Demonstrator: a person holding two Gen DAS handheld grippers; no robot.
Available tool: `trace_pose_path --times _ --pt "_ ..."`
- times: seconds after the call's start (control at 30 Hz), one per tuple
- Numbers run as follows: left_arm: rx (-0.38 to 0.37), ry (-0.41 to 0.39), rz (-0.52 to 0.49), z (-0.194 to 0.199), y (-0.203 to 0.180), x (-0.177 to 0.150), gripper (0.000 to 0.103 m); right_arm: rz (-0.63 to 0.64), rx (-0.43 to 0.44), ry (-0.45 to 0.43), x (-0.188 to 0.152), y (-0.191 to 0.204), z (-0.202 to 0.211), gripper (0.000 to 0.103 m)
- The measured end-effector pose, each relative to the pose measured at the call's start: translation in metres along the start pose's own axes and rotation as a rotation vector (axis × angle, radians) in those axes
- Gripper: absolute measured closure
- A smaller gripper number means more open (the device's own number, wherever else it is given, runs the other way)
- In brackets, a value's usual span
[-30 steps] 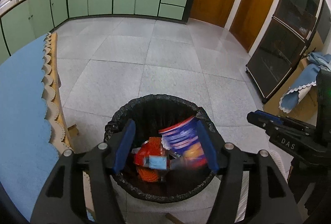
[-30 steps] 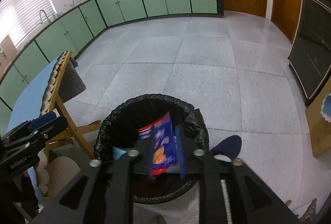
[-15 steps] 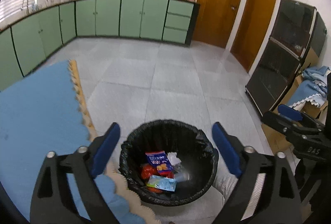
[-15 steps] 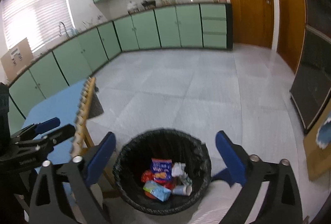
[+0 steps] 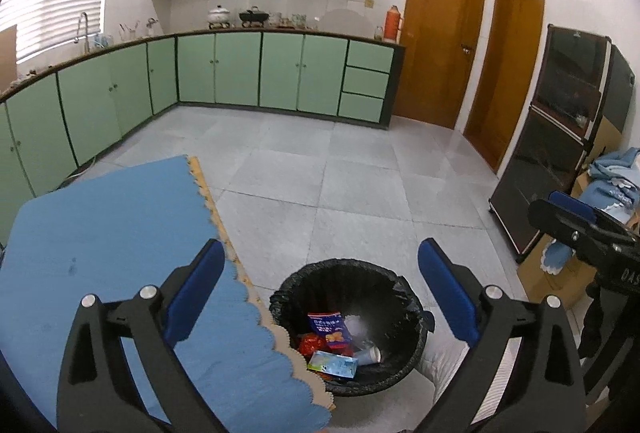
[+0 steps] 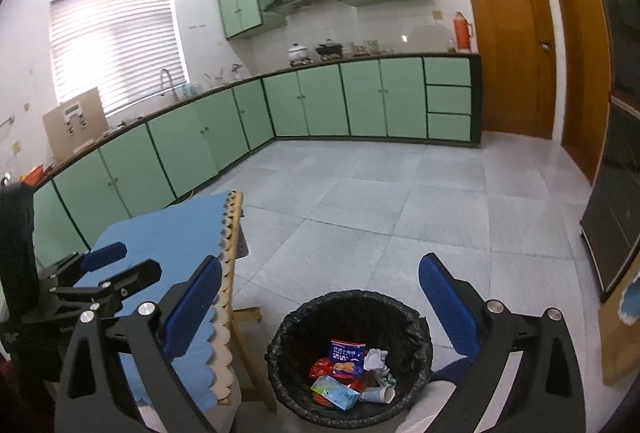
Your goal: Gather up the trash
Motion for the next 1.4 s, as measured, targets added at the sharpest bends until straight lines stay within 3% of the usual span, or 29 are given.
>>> trace_pose_path --times 0.57,1.4 --pt "0.057 -0.058 0.003 0.037 0.009 -0.002 0.009 0.042 0.048 -0.005 -0.009 0.025 0.012 0.006" --pt "0.084 -0.071 0.0 0.044 0.016 -0.006 0.009 0.05 0.055 0.0 -0.012 0.029 0.009 0.006"
Point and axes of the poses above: each gripper's, at about its wrist camera, not at the fingertips, and z roughly against the way its jaws point, y to its left, x to its top, the point moved 3 cm from there along -z, roughly the way its jaws point, and after that the axes turned 14 degrees about -z, right-handed, at the moved point
